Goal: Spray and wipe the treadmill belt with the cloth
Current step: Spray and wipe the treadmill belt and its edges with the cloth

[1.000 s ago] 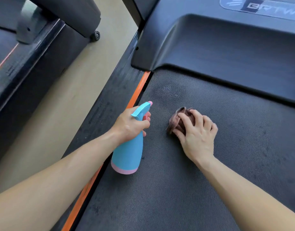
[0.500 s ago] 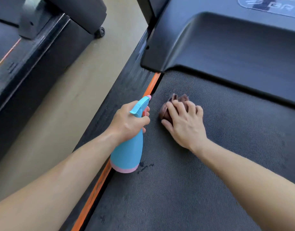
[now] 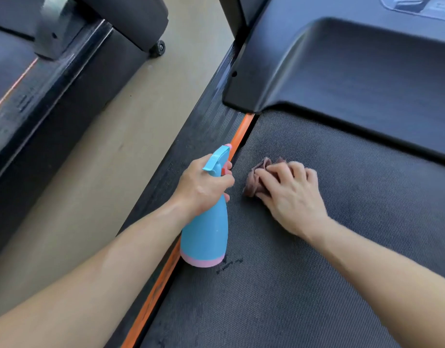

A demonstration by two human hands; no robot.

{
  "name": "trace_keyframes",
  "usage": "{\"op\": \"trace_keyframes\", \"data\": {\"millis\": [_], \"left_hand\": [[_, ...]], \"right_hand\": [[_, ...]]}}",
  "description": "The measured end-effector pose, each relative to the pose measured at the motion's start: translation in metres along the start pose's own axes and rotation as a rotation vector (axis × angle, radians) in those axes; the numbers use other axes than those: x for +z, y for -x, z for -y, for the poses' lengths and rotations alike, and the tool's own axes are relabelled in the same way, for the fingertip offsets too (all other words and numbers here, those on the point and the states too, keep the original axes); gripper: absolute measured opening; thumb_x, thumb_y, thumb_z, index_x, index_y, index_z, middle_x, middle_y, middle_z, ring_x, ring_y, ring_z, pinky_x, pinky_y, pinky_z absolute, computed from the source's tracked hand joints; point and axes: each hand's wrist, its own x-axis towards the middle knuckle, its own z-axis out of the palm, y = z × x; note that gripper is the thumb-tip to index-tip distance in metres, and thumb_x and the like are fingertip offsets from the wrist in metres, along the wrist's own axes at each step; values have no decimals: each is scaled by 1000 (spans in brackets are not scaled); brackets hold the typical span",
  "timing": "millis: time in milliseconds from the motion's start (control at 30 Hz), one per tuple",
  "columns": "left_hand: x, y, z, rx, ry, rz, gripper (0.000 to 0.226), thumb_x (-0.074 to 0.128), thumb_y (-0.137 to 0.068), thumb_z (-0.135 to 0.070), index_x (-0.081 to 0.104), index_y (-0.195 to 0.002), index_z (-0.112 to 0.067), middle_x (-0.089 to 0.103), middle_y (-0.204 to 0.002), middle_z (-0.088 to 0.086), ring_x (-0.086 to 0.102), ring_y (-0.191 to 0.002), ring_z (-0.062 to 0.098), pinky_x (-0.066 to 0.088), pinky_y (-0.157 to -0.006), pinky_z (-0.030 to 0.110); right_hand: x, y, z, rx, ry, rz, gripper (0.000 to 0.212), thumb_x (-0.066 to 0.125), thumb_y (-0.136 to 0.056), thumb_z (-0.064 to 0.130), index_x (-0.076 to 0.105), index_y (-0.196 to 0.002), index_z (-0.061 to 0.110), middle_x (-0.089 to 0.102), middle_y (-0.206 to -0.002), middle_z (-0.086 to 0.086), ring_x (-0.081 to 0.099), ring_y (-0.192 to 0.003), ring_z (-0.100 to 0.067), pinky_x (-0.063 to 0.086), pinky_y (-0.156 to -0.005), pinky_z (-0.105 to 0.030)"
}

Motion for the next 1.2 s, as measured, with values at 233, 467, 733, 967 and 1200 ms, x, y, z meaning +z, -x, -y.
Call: {"op": "trace_keyframes", "data": {"millis": [233, 467, 733, 967, 1200], "left_hand": [[5, -10, -4, -15, 74, 16, 28, 67, -78, -23, 66, -93, -46, 70, -91, -7, 68, -63, 12, 65, -80, 51], [-1, -4, -17, 7, 40, 97, 29, 65, -73, -22, 65, -99, -35, 68, -88, -7, 68, -57, 14, 65, -82, 48], [-5, -8, -14, -44, 17, 109, 36, 66, -81, -21, 71, -116, -27, 69, -93, -5, 70, -58, 20, 64, -84, 47], [-6, -4, -1, -116, 76, 67, 34, 66, -90, -17, 69, -122, -27, 72, -109, 3, 67, -62, 20, 65, -84, 46], [-2, 22, 12, -143, 20, 84, 42, 64, -84, -9, 70, -118, -33, 73, -108, 2, 66, -64, 18, 65, -82, 40]], "right_hand": [[21, -90, -26, 358, -11, -8, 34, 51, -98, 55, 54, -124, 33, 48, -127, -3, 43, -113, -36, 34, -92, -51], [3, -25, 12, 355, -57, 10, 37, 64, -91, 48, 58, -123, 30, 50, -126, -5, 42, -114, -36, 35, -92, -53], [-3, -37, -6, 303, -62, 18, 41, 68, -90, 47, 58, -127, 31, 50, -127, -5, 43, -113, -36, 38, -91, -52], [5, -60, -14, 188, -32, -21, 40, 64, -92, 45, 57, -127, 26, 51, -130, -6, 41, -118, -37, 35, -94, -54], [5, -15, -11, 14, -61, -7, 47, 68, -89, 44, 58, -131, 27, 53, -128, -4, 46, -117, -38, 38, -93, -54]]}}
